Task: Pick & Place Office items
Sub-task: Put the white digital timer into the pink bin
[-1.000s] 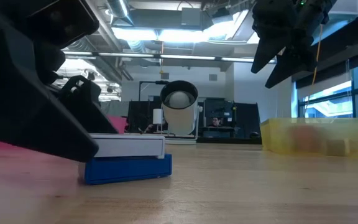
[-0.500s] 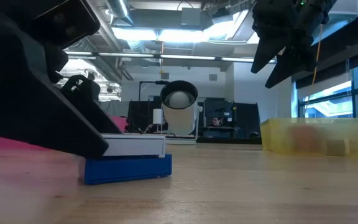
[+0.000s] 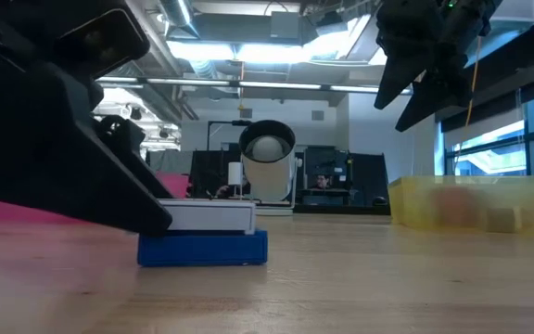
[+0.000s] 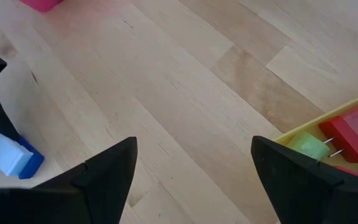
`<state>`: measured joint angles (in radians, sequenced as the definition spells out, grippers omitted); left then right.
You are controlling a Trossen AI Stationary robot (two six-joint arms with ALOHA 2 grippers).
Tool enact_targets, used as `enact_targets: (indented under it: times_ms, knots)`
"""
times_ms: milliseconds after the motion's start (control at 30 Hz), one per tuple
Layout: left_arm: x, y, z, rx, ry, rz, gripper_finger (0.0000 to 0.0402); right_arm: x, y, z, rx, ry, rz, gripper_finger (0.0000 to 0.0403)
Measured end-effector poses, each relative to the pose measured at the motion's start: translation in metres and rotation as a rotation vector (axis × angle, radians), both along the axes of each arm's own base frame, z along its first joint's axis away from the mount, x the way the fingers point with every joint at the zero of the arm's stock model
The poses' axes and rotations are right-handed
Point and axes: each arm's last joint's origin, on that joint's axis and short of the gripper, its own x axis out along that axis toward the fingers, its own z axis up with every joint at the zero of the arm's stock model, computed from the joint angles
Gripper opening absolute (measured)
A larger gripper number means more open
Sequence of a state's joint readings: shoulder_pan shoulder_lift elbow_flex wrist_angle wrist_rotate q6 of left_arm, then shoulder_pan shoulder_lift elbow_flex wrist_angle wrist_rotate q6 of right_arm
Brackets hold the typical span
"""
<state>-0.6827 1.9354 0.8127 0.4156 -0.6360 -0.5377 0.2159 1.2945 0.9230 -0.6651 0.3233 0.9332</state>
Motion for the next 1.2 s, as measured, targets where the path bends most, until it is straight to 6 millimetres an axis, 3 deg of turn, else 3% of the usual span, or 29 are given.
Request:
enact_targets:
  times_ms: [167, 433, 633, 800, 1000, 1200]
  knots:
    - [0.0, 0.0, 0.0, -0.001, -0.002, 0.0, 0.016, 0.0, 0.0, 0.0, 0.0, 0.0, 0.001, 0.0318]
    - [0.0, 0.001, 0.0, 0.017, -0.013, 0.024, 0.0172, 0.0, 0.0, 0.0, 0.0, 0.0, 0.001, 0.0318]
    - [0.001, 0.003, 0.003, 0.054, -0.058, 0.09, 0.0159, 0.0, 0.0, 0.0, 0.001, 0.0, 0.001, 0.0318]
    - [0.001, 0.006, 0.012, 0.211, -0.127, 0.154, 0.0159, 0.0, 0.0, 0.0, 0.001, 0.0, 0.0, 0.0318]
    - [0.003, 0.004, 0.028, 0.397, -0.162, 0.093, 0.0166, 0.0, 0.0, 0.0, 0.001, 0.0, 0.001, 0.0318]
    - [0.005, 0.005, 0.035, 0.466, -0.202, 0.146, 0.0159, 0.0, 0.0, 0.0, 0.001, 0.0, 0.0, 0.0318]
